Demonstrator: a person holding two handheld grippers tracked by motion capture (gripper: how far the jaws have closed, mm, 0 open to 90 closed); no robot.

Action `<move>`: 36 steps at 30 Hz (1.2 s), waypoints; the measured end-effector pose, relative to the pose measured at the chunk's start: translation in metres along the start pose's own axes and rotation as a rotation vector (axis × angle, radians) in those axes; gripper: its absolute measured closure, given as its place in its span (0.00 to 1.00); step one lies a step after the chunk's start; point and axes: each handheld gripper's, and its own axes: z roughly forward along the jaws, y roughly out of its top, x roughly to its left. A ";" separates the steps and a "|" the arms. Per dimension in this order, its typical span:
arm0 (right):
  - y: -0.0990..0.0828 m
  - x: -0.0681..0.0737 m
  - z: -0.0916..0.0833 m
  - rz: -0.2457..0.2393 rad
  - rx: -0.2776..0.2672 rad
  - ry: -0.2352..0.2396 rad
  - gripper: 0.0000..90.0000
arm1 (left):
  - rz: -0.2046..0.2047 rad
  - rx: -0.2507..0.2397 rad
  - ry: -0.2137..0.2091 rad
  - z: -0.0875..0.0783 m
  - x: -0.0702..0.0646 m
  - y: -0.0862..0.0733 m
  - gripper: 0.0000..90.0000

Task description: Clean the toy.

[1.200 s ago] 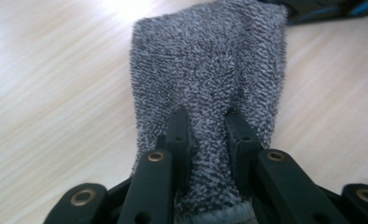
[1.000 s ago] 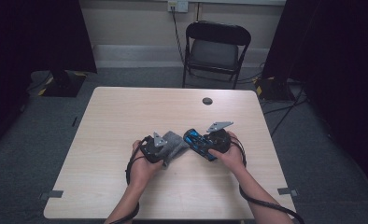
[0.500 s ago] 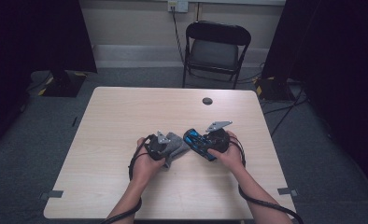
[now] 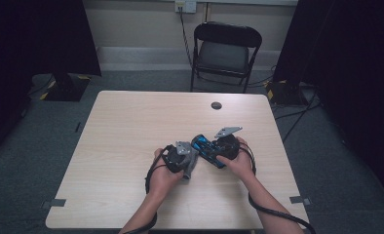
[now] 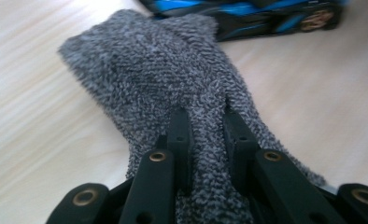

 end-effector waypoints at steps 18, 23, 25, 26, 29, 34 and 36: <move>0.003 0.001 0.001 0.005 0.013 -0.009 0.48 | 0.025 -0.053 -0.139 0.006 -0.039 0.002 0.85; 0.003 0.001 0.001 0.004 0.018 -0.008 0.48 | 0.028 -0.062 -0.156 0.007 -0.047 0.004 0.85; 0.004 0.001 0.001 0.006 0.022 -0.008 0.48 | 0.030 -0.065 -0.162 0.008 -0.049 0.004 0.85; 0.004 0.002 0.001 0.005 0.022 -0.010 0.48 | 0.033 -0.067 -0.165 0.008 -0.050 0.004 0.85; 0.004 0.001 0.001 0.006 0.023 -0.007 0.48 | 0.035 -0.070 -0.182 0.008 -0.053 0.005 0.85; 0.003 0.001 0.001 0.005 0.018 -0.009 0.48 | 0.048 -0.081 -0.210 0.011 -0.063 0.007 0.85; 0.003 0.001 0.001 0.007 0.016 -0.009 0.48 | 0.057 -0.077 -0.214 0.011 -0.065 0.007 0.85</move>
